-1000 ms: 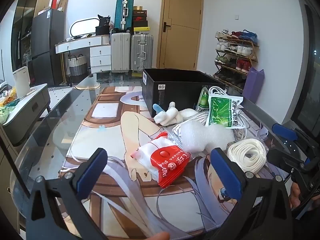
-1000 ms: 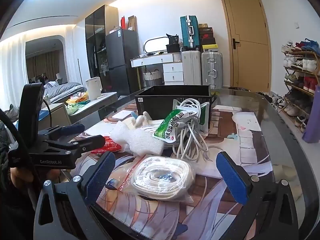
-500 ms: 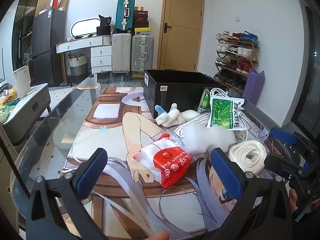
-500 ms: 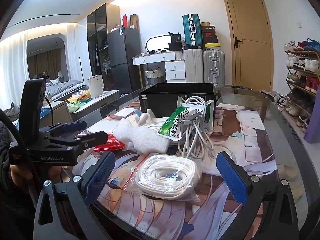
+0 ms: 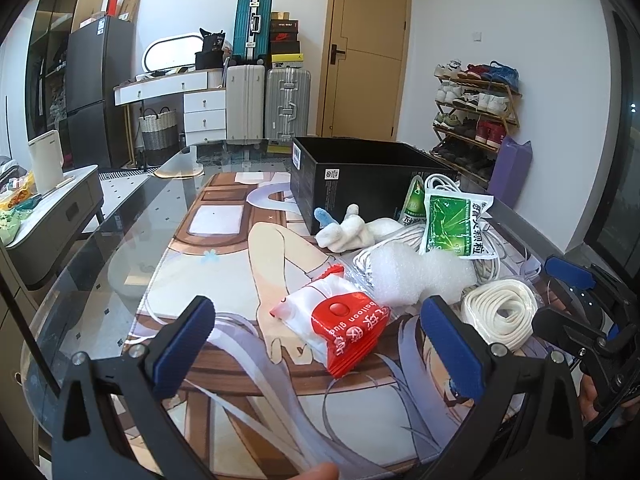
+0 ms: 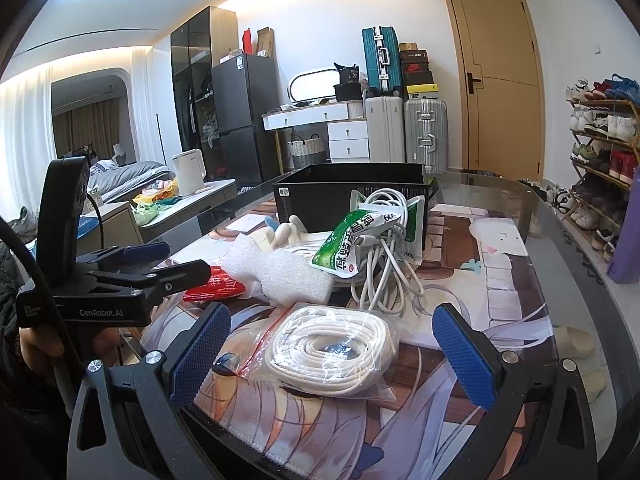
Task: Organize soft objects
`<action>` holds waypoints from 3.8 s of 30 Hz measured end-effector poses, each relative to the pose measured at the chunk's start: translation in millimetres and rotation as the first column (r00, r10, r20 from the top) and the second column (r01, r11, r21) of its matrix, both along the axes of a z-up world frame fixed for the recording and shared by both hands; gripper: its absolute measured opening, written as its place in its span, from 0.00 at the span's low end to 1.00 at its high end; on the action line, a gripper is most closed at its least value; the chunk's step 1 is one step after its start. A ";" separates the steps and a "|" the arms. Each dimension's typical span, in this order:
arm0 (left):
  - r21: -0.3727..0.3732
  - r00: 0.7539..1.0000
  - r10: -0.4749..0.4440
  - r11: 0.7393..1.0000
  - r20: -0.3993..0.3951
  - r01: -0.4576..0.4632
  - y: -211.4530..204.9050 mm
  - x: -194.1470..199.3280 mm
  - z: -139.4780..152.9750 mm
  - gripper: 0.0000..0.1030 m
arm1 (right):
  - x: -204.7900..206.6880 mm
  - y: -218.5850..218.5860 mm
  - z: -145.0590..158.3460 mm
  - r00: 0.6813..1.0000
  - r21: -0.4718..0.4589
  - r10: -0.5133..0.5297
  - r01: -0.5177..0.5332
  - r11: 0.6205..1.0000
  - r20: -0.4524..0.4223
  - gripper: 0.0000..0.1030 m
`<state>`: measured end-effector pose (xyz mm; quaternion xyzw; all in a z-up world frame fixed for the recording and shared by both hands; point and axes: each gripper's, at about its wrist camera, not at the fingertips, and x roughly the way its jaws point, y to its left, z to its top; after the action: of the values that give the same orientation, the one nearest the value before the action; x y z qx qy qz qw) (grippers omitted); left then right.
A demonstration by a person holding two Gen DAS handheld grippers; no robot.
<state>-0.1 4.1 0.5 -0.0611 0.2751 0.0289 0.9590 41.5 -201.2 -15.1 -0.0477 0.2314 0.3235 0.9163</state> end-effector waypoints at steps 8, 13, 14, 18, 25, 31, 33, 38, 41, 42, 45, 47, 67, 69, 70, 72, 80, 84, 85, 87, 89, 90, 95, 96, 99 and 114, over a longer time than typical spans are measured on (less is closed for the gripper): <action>0.002 1.000 0.002 1.000 0.002 -0.002 0.9 0.4 -0.2 1.00 | 0.2 0.1 -0.4 1.000 -0.001 0.000 0.000 1.000 -0.001 0.99; 0.000 1.000 0.002 1.000 0.000 -0.002 1.0 0.5 -0.2 1.00 | 0.0 0.1 -0.4 1.000 -0.002 0.001 -0.001 1.000 0.001 0.99; 0.000 1.000 0.002 1.000 0.001 -0.002 0.6 -0.1 0.2 1.00 | 0.2 0.2 -0.4 1.000 -0.001 0.002 -0.002 1.000 0.000 0.99; 0.002 1.000 0.003 1.000 0.003 -0.003 0.6 -0.5 0.9 1.00 | 0.0 0.5 -0.3 1.000 -0.003 -0.001 0.001 1.000 0.000 0.99; 0.009 1.000 0.001 1.000 0.009 -0.002 1.1 -0.3 1.2 1.00 | -0.1 -0.6 -1.0 1.000 -0.001 -0.002 0.002 1.000 -0.001 0.99; 0.017 1.000 -0.001 1.000 0.017 0.000 -0.5 -1.7 1.5 1.00 | 0.1 -0.4 -1.6 1.000 -0.004 -0.001 0.001 1.000 -0.002 0.99; 0.015 1.000 -0.001 1.000 0.016 0.000 -1.0 -1.4 1.4 1.00 | 1.0 0.6 -3.2 1.000 -0.006 -0.001 0.001 1.000 -0.004 0.99; 0.016 1.000 0.000 1.000 0.017 0.000 -1.7 -1.9 1.3 1.00 | 0.6 0.5 -3.5 1.000 -0.007 -0.001 0.001 1.000 -0.003 0.99; 0.017 1.000 0.000 1.000 0.018 0.000 -1.9 -1.9 1.4 1.00 | 0.7 0.6 -3.5 1.000 -0.007 0.000 0.000 1.000 -0.005 0.99; 0.017 1.000 0.000 1.000 0.018 0.000 -1.8 -2.0 1.4 1.00 | 0.4 0.5 -3.3 1.000 -0.007 0.000 0.000 1.000 -0.004 0.99; 0.016 1.000 0.001 1.000 0.020 -0.001 -1.9 -2.0 1.4 1.00 | 0.6 0.5 -3.4 1.000 -0.007 0.000 0.000 1.000 -0.004 0.99; 0.017 1.000 0.000 1.000 0.021 -0.001 -3.2 -1.5 1.2 1.00 | 0.6 0.5 -3.4 1.000 -0.007 -0.001 0.001 1.000 -0.005 0.99; 0.024 0.999 -0.002 1.000 0.046 0.001 -3.4 -5.0 1.5 1.00 | -1.3 4.3 -2.7 1.000 -0.022 0.011 -0.011 1.000 0.011 0.99; 0.027 0.999 -0.001 1.000 0.052 0.000 -4.1 -5.3 1.5 1.00 | -1.2 5.3 -2.7 1.000 -0.023 0.017 -0.016 1.000 0.010 0.99; 0.028 0.998 0.000 1.000 0.055 -0.001 -4.0 -5.4 1.7 1.00 | -1.4 6.0 -2.7 1.000 -0.024 0.019 -0.019 1.000 0.009 0.99; 0.029 0.998 -0.001 1.000 0.055 -0.001 -4.0 -5.7 1.8 1.00 | -1.4 7.1 -2.9 1.000 -0.025 0.024 -0.024 0.999 0.007 0.99; 0.028 0.998 0.002 1.000 0.056 -0.004 -4.3 -6.5 1.7 1.00 | -0.6 10.5 -3.3 0.999 -0.026 0.037 -0.037 0.999 -0.002 0.99; 0.028 0.998 0.005 1.000 0.057 -0.006 -4.3 -6.5 1.5 1.00 | -1.5 11.6 -3.6 0.999 -0.026 0.042 -0.042 0.999 -0.004 0.99; 0.028 0.998 0.004 1.000 0.057 -0.005 -4.3 -6.4 1.6 1.00 | -1.5 12.1 -3.8 0.999 -0.026 0.045 -0.045 0.999 -0.005 0.99; 0.028 0.998 0.005 1.000 0.057 -0.006 -4.3 -6.4 1.5 1.00 | -1.6 13.9 -4.2 0.999 -0.029 0.050 -0.050 0.998 -0.008 0.99; 0.026 0.998 0.009 1.000 0.055 -0.010 -3.2 -5.8 1.6 1.00 | -1.1 16.3 -4.9 0.998 -0.036 0.056 -0.056 0.998 -0.010 0.99; 0.025 0.998 0.010 1.000 0.054 -0.011 -2.1 -5.7 1.9 1.00 | -1.2 17.3 -5.2 0.998 -0.038 0.058 -0.059 0.998 -0.011 0.99; 0.017 0.999 0.016 1.000 0.046 -0.017 1.2 -3.9 1.4 1.00 | -0.6 21.3 -8.5 0.997 -0.052 0.070 -0.072 0.996 -0.031 0.99; 0.017 0.999 0.017 1.000 0.046 -0.018 1.4 -3.8 1.4 1.00 | -0.5 21.5 -9.2 0.997 -0.054 0.072 -0.073 0.996 -0.036 0.99; 0.018 0.999 0.018 1.000 0.046 -0.019 2.3 -3.0 1.2 1.00 | -0.3 22.8 -10.6 0.996 -0.064 0.074 -0.077 0.995 -0.044 0.99; 0.024 0.999 0.018 1.000 0.040 -0.019 1.3 -1.8 -2.2 1.00 | 13.0 43.8 -27.3 0.996 -0.232 0.022 -0.042 0.972 -0.086 0.99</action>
<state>-1.9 5.4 -1.6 -0.0525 0.2549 0.0402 0.9647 54.5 -157.5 -42.4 -0.1455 0.3051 0.3103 0.8885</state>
